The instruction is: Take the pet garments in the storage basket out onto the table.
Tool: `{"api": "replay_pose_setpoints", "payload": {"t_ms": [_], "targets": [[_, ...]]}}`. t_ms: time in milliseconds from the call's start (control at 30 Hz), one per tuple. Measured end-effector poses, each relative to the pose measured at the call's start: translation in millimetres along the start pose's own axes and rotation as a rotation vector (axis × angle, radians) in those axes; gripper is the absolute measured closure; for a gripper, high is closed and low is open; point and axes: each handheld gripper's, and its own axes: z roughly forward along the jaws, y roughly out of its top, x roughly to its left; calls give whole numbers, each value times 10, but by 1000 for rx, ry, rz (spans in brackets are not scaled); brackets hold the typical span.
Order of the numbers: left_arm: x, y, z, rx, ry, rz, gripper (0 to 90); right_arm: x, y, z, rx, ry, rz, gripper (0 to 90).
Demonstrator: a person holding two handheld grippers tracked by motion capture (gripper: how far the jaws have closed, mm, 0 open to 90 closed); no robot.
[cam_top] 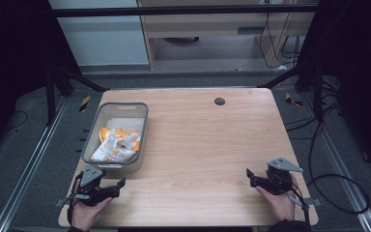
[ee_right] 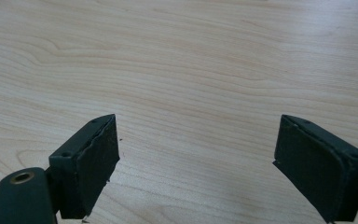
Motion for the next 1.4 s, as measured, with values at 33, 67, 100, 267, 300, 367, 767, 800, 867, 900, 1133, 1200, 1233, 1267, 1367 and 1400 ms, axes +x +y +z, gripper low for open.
{"api": "replay_pose_setpoints", "payload": {"t_ms": [33,67,100,267,300,367,767,800,867,900,1133,1200,1233,1267,1367,1400], "targets": [[3,3,-12,-11,0,-9,169,-5,-3,-12,-6,1,7,136],[10,7,-22,-12,1,-18,173,-8,-4,-21,-10,2,15,136],[14,10,-28,-14,4,-28,176,-6,-2,-27,-9,6,22,134],[21,38,-73,-33,1,-41,199,-2,-12,14,9,-14,-9,120],[20,43,-82,-39,2,-43,199,-2,-12,14,9,-14,-9,120],[21,55,-103,-47,2,-44,200,0,-13,10,7,-15,-11,120],[31,161,-207,-88,-34,-65,207,23,-13,20,14,-15,-23,119],[31,177,-223,-91,-39,-70,208,26,-14,22,16,-13,-23,119],[33,197,-255,-106,-39,-76,210,26,-13,23,16,-13,-28,119],[35,217,-273,-106,-43,-83,211,30,-9,21,12,-9,-25,119],[18,292,-278,-104,-42,-74,212,40,-11,32,15,-10,-30,117],[18,307,-281,-106,-38,-66,212,41,-11,34,14,-9,-29,117],[23,322,-284,-106,-34,-59,211,43,-11,34,13,-7,-29,117],[27,338,-288,-107,-33,-62,211,42,-10,34,11,-7,-31,117],[53,382,-304,-112,-27,-60,212,45,-9,35,11,-4,-27,116],[61,401,-315,-117,-25,-63,211,44,-12,44,12,-10,-37,116]]}}
